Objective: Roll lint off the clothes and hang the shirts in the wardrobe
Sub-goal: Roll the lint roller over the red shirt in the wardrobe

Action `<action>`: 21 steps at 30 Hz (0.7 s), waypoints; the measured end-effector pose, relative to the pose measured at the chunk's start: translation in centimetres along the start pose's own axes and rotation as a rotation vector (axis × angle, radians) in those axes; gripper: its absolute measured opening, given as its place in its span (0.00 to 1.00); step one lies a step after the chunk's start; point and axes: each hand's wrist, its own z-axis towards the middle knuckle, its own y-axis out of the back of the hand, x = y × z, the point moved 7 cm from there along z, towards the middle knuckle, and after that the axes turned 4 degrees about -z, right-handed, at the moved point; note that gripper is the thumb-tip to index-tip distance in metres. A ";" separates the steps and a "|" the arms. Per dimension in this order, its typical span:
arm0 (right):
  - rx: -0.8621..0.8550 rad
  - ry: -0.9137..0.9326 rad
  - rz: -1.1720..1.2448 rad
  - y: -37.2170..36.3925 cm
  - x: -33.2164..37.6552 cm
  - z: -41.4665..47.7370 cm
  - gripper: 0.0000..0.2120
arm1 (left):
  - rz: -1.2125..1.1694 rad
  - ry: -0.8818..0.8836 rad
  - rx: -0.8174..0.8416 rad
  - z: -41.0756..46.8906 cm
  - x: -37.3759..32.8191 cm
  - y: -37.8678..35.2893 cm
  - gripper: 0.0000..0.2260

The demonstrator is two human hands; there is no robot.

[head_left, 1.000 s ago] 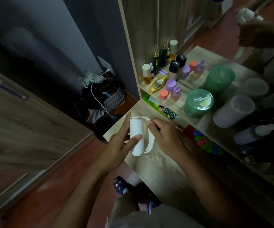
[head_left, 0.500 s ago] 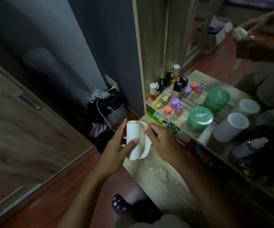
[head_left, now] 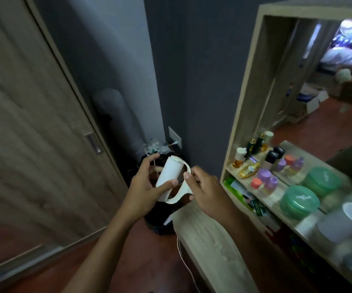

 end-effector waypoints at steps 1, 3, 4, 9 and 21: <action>0.012 0.007 -0.013 -0.9 0.9 0.8 0.18 | 0.037 -0.012 -0.035 0.3 -0.1 1.4 0.38; 0.032 0.020 -0.006 -2.8 2.9 2.5 0.17 | 0.076 -0.043 -0.115 0.8 -0.5 4.3 0.33; 0.043 0.023 0.013 -3.8 4.0 3.5 0.17 | 0.073 -0.055 -0.151 1.1 -0.7 5.8 0.31; 0.081 0.038 0.115 -9.4 9.5 8.0 0.16 | 0.022 -0.086 -0.207 2.6 0.4 14.2 0.14; 0.156 -0.021 0.240 -20.7 14.8 16.2 0.15 | -0.040 0.005 -0.146 9.4 5.9 28.0 0.10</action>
